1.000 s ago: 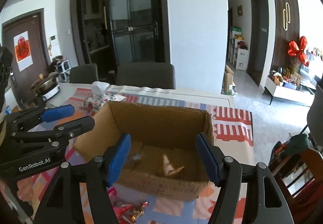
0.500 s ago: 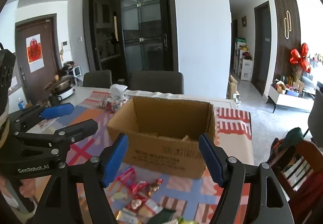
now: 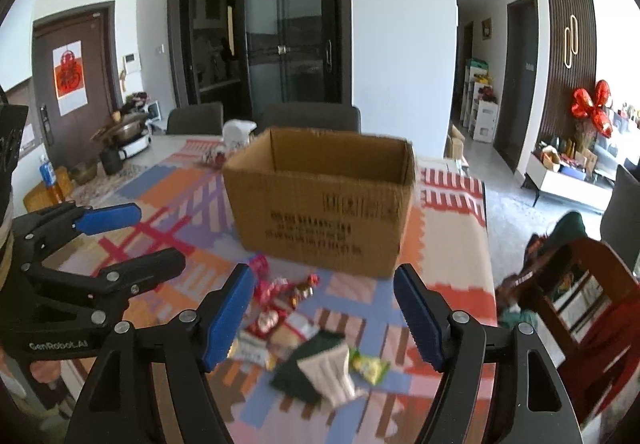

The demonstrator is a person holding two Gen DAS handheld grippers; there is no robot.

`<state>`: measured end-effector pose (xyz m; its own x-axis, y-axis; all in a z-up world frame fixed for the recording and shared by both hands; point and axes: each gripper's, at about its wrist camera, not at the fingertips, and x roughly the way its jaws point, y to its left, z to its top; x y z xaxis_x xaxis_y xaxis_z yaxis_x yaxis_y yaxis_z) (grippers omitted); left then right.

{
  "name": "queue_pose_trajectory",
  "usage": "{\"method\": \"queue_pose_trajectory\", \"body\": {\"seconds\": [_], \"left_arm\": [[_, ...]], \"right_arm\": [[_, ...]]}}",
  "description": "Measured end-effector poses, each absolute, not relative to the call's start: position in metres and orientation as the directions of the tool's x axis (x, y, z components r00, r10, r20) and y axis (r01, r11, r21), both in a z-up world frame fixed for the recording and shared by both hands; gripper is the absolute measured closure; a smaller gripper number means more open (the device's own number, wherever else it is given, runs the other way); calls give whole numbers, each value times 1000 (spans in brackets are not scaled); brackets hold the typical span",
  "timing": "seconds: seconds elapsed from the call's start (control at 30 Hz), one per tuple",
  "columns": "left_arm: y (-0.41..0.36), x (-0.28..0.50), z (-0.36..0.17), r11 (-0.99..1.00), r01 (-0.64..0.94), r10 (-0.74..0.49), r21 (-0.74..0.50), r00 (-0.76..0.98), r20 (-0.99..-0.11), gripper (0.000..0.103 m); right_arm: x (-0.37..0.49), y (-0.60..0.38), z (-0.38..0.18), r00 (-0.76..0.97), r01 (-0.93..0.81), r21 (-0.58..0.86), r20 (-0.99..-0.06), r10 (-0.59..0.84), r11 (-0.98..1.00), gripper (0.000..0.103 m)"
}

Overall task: Organize snacks
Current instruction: 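Grasp the gold-wrapped biscuit with the left tool while the right tool grasps the white sachet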

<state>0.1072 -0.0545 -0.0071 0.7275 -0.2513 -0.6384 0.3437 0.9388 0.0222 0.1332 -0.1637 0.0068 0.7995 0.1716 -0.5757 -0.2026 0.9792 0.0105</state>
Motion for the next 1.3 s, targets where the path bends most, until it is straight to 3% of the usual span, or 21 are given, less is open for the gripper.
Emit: {"method": "queue_pose_trajectory", "body": {"seconds": [0.67, 1.03, 1.13, 1.2, 1.3], "left_arm": [[-67, 126, -109, 918, 395, -266, -47, 522, -811, 29], [-74, 152, -139, 902, 425, -293, -80, 466, -835, 32], [-76, 155, -144, 902, 423, -298, -90, 456, -839, 37], [-77, 153, -142, 898, 430, -304, -92, 456, -837, 53], [-75, 150, -139, 889, 436, -341, -140, 426, -838, 63]], "right_arm": [[134, -171, -91, 635, -150, 25, -764, 116, 988, 30], [151, -170, -118, 584, -136, 22, -806, 98, 991, 30], [153, -170, -120, 580, -134, 31, -808, 103, 991, 30], [154, -169, -121, 577, -137, 32, -810, 106, 990, 34], [153, -168, -122, 569, -146, 54, -812, 128, 988, 37]]}}
